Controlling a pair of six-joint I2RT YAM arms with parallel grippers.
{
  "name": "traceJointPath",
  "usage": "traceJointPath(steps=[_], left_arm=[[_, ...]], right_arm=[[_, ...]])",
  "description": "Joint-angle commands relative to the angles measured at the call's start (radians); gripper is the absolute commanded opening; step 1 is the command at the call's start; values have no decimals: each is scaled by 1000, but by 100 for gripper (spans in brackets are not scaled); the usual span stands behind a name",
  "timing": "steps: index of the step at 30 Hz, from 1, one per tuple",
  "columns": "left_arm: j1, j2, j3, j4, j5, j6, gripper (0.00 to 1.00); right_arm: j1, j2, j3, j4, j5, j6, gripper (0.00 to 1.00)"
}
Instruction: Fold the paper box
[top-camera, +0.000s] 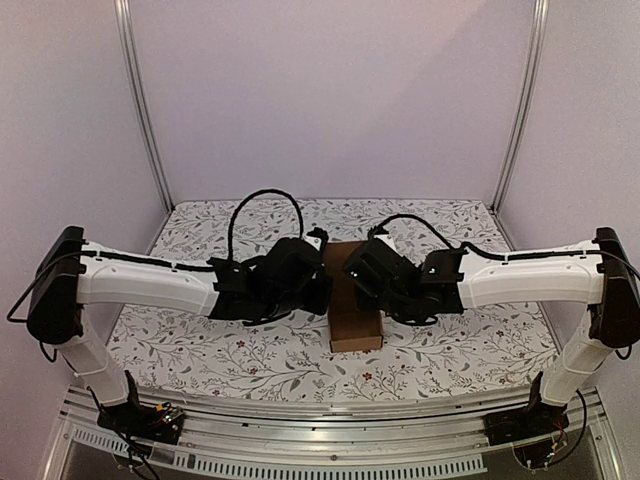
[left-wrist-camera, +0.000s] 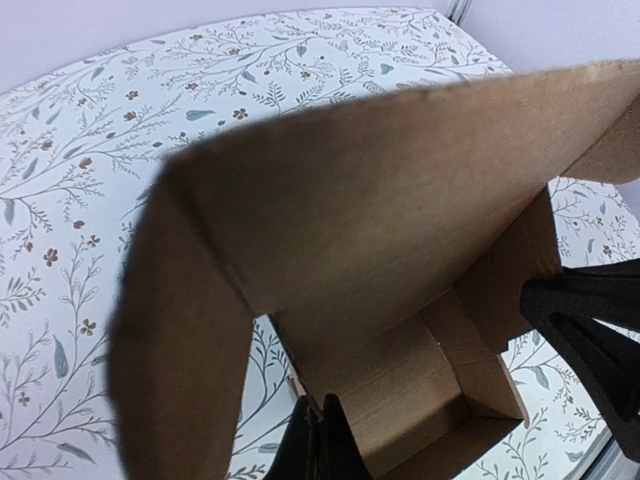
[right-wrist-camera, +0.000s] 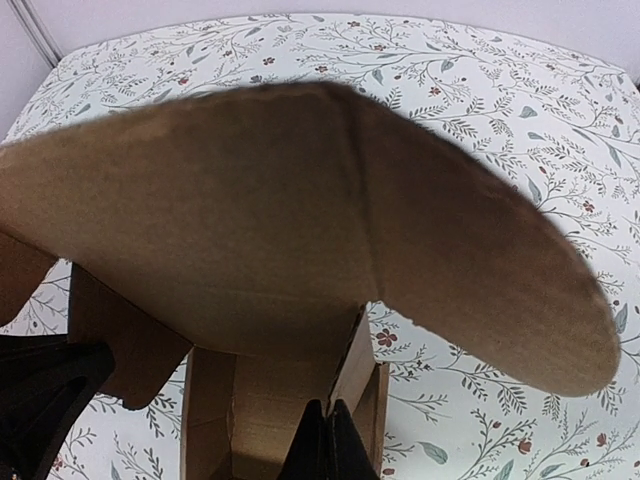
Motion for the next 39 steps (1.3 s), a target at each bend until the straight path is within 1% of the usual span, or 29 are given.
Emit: traceJointPath(steps=[1,7,11,16,25,29,35,39], left_arm=[[-4,-68,-36,73,73,-56,1],[22,-105,-50,65,116,-110,2],[24,-93,-29,43,134,-113,4],[17,-52,-16,57,155,-95,3],[-31,16,19,73,72,-2,4],[-49,28,24,124,24,44,5],[-60,69,60,123,30,64,4],[-69,81,56,125,25,63,4]], right_arm=[[22,-11,-21,55,-33,15,0],[23,-20,-32,62,-42,21,0],[23,-24,-36,77,-51,21,0],[25,-23,-36,94,-70,20,0],[37,-5,-31,95,-101,18,0],[37,-16,-49,96,-130,2,0],[37,-51,-104,94,-137,-35,0],[36,-76,-132,102,-138,-39,0]])
